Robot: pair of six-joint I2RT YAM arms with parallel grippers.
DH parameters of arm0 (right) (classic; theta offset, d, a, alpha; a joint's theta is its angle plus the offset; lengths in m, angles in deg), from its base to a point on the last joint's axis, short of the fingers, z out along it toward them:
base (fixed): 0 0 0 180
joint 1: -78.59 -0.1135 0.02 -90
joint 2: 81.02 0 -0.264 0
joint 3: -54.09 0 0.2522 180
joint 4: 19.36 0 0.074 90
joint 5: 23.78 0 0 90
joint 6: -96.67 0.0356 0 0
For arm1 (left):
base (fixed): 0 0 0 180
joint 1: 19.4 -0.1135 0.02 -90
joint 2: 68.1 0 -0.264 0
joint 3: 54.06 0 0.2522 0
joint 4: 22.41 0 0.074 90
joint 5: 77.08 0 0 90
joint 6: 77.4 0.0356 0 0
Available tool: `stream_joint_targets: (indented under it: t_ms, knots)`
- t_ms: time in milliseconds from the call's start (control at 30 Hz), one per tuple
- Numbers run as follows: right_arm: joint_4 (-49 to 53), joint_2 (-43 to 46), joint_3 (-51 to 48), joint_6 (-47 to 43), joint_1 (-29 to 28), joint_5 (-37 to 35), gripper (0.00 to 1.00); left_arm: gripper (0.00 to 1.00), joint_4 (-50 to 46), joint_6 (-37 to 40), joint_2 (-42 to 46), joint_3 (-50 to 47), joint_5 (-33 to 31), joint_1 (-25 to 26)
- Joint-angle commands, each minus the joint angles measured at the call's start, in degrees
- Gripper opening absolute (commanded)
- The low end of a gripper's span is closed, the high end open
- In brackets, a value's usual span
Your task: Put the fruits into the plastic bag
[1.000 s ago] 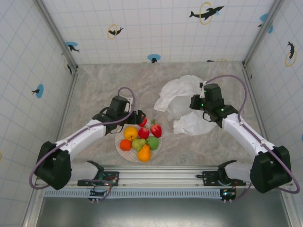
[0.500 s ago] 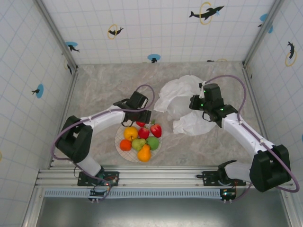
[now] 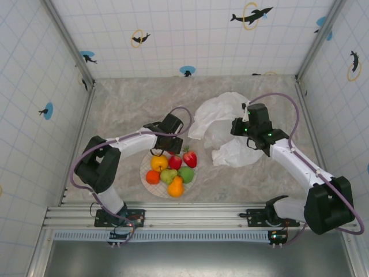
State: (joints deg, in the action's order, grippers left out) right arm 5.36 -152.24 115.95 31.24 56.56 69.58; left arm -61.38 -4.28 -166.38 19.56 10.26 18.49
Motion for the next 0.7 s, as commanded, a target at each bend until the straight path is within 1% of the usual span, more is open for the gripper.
stream_joint_targets:
  t_ms: [0, 133, 233, 300, 367, 400, 433, 500, 567, 667]
  knots:
    - [-1.6, 0.9, -1.2, -0.4, 0.3, 0.6, 0.00, 0.61, 0.3, -0.4, 0.0, 0.4, -1.4, 0.3]
    - [-1.5, 0.9, -0.8, -0.1, 0.3, 1.2, 0.00, 0.52, 1.9, -0.9, 2.5, -0.7, -3.2, 0.3]
    - [-0.3, 0.5, 0.3, 0.0, 0.4, 1.5, 0.00, 0.45, 5.1, -1.2, 7.8, -3.3, -4.9, 0.3]
    - [1.2, 0.1, 1.8, -0.4, 0.6, 1.6, 0.00, 0.41, 8.7, -0.7, 13.4, -6.9, -3.2, 0.5]
    - [2.5, -0.5, 3.1, -0.7, 1.0, 2.0, 0.00, 0.39, 13.0, 0.4, 19.0, -10.6, 0.7, 1.4]
    - [3.1, -0.9, 3.7, -0.9, 1.2, 2.4, 0.00, 0.39, 15.3, 0.9, 21.9, -12.6, 3.1, 2.5]
    - [3.7, -1.3, 4.4, -1.1, 1.4, 2.8, 0.00, 0.38, 17.7, 3.2, 24.0, -14.0, 4.8, 4.0]
    - [5.1, -2.0, 5.9, -1.4, 2.0, 3.5, 0.00, 0.39, 20.9, 6.4, 27.2, -15.4, 8.5, 8.2]
    - [5.9, -2.5, 7.3, -1.5, 2.6, 4.4, 0.00, 0.39, 22.3, 9.1, 27.7, -15.0, 11.2, 11.9]
    - [7.0, -3.4, 9.5, -1.3, 3.2, 6.5, 0.00, 0.39, 23.4, 13.0, 24.6, -12.2, 13.4, 16.5]
